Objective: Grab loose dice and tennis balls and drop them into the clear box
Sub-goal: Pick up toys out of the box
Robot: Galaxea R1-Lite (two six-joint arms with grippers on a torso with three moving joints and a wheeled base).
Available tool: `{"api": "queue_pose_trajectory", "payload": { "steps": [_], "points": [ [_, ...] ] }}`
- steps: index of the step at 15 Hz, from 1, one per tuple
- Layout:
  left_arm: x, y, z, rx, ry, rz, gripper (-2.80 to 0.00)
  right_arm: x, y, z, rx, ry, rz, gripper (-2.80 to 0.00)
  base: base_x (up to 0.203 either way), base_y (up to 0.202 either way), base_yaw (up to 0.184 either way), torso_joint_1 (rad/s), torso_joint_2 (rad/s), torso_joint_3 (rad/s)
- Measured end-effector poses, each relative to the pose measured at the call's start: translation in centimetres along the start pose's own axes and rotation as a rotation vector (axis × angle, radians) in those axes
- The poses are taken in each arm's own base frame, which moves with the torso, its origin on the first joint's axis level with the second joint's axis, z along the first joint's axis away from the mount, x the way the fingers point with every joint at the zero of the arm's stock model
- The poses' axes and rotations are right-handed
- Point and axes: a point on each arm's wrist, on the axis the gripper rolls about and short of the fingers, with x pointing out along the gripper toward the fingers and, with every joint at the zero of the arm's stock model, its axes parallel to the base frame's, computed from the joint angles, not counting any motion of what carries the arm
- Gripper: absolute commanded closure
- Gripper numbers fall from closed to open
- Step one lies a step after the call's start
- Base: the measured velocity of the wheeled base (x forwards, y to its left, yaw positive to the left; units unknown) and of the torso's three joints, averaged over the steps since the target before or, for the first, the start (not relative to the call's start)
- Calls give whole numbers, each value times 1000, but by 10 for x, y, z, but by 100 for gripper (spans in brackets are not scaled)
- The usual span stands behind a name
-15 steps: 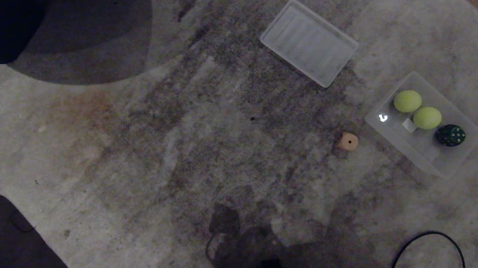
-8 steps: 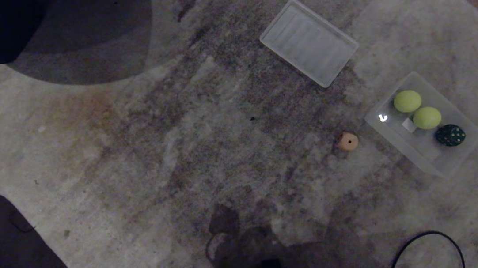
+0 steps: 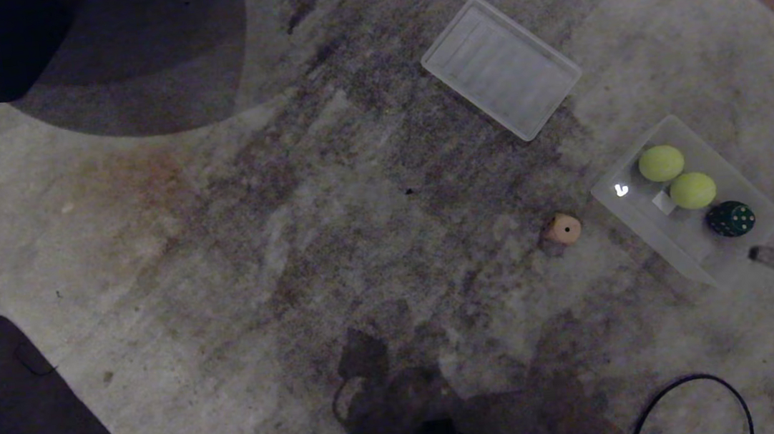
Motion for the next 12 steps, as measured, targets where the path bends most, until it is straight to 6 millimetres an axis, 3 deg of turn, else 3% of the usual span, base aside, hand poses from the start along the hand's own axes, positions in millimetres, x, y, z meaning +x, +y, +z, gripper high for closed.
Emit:
{"api": "queue_pose_trajectory", "payload": {
  "steps": [2,3,7,12],
  "points": [
    [0,0,0,0,0,0,0,41,6,1,30,13,24,0,0,0,0,0,0,0],
    [0,0,0,1,0,0,0,61,10,-1,37,22,39,-280,0,0,0,0,0,0],
    [0,0,0,0,0,0,0,122,28,-19,25,87,84,-280,0,0,0,0,0,0],
    [0,0,0,1,0,1,0,178,33,-31,17,122,35,-280,0,0,0,0,0,0]
  ]
}}
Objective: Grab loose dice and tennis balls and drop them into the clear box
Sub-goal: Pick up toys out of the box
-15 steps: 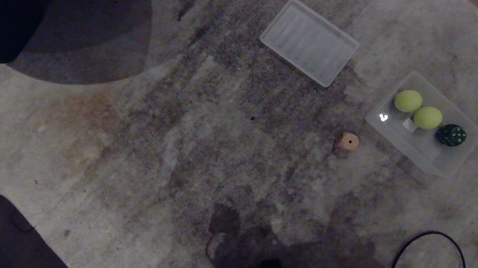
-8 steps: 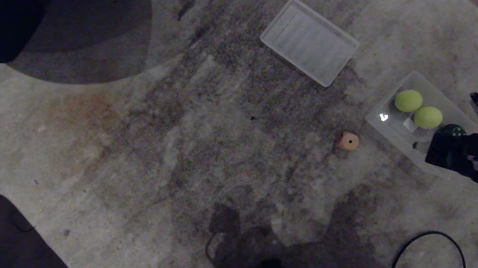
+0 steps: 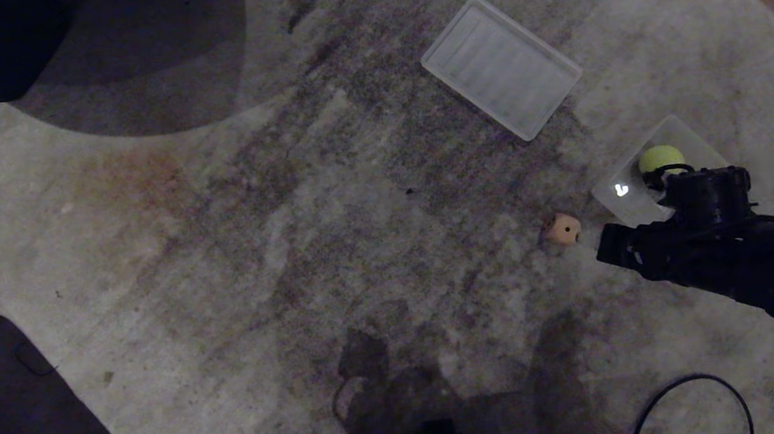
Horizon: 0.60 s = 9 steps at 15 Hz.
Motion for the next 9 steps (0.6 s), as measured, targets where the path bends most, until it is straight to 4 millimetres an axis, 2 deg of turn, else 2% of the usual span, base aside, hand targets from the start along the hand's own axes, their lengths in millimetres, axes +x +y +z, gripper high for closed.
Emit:
{"api": "queue_pose_trajectory", "payload": {
  "steps": [4,9],
  "points": [
    [0,0,0,0,0,-1,0,33,-8,0,10,-26,-70,-280,0,0,0,0,0,0],
    [0,0,0,-1,0,-1,0,67,-7,-2,15,-100,-55,-280,0,0,0,0,0,0]
  ]
}}
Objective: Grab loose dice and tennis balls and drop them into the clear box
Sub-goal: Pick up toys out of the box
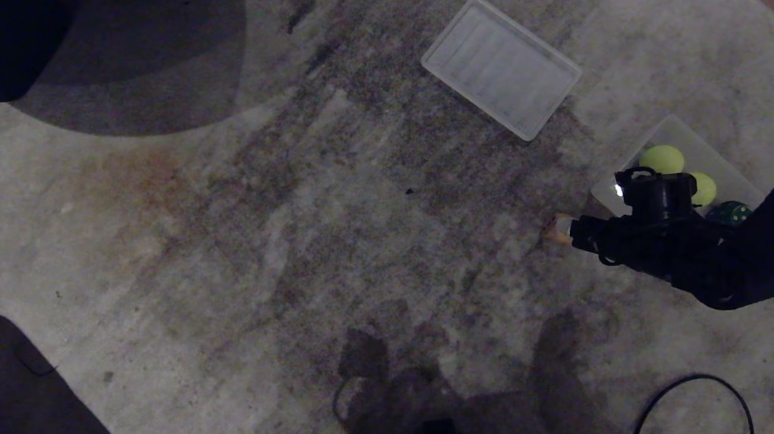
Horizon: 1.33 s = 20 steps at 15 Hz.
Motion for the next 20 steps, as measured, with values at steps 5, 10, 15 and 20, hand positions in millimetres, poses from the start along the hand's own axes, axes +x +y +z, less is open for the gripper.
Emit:
{"api": "queue_pose_trajectory", "payload": {
  "steps": [5,10,15,20],
  "points": [
    [0,0,0,0,0,0,0,26,1,-7,95,-27,13,-280,0,0,0,0,0,0],
    [0,0,0,0,0,0,0,36,-1,-13,109,-17,7,0,0,0,0,0,0,0],
    [0,0,0,0,0,0,0,40,2,-14,108,-27,19,0,0,0,0,0,0,0],
    [0,0,0,1,0,0,0,27,0,-21,100,7,6,0,0,0,0,0,0,0]
  ]
}}
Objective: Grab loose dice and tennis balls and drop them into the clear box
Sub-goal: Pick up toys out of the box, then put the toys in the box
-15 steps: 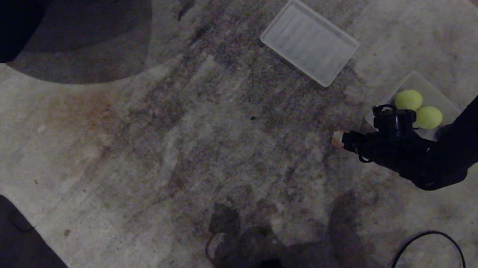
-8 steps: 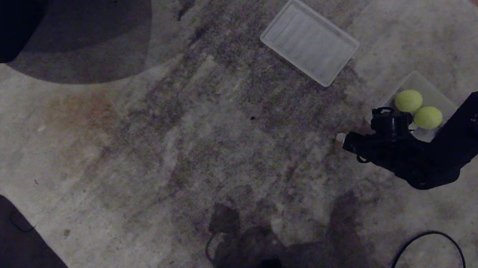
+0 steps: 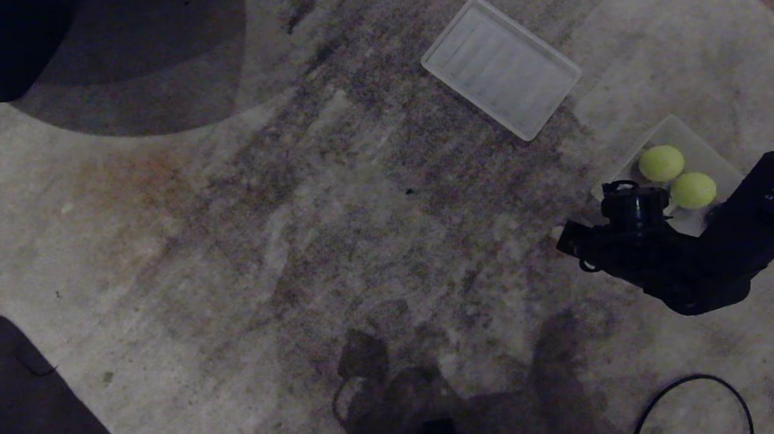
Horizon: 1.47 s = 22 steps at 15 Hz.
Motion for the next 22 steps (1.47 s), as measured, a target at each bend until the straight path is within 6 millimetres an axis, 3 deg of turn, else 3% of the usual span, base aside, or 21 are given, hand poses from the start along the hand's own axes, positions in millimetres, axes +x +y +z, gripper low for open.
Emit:
{"api": "queue_pose_trajectory", "payload": {
  "steps": [6,9,13,14,15,22],
  "points": [
    [0,0,0,-1,0,0,0,-53,-3,10,-58,15,-11,0,0,0,0,0,0,0],
    [0,0,0,-1,0,0,0,-75,-10,30,-62,-38,-24,0,0,0,0,0,0,0],
    [0,0,0,-1,0,0,0,-94,-38,65,-68,-142,-103,0,0,0,0,0,0,0],
    [0,0,0,-2,0,0,0,-97,-45,71,-83,-158,-128,-234,0,0,0,0,0,0],
    [0,0,0,-1,0,0,0,-99,-51,75,-87,-173,-149,-280,0,0,0,0,0,0],
    [0,0,0,-1,0,0,0,-103,-53,94,-96,-265,-200,-280,0,0,0,0,0,0]
  ]
}}
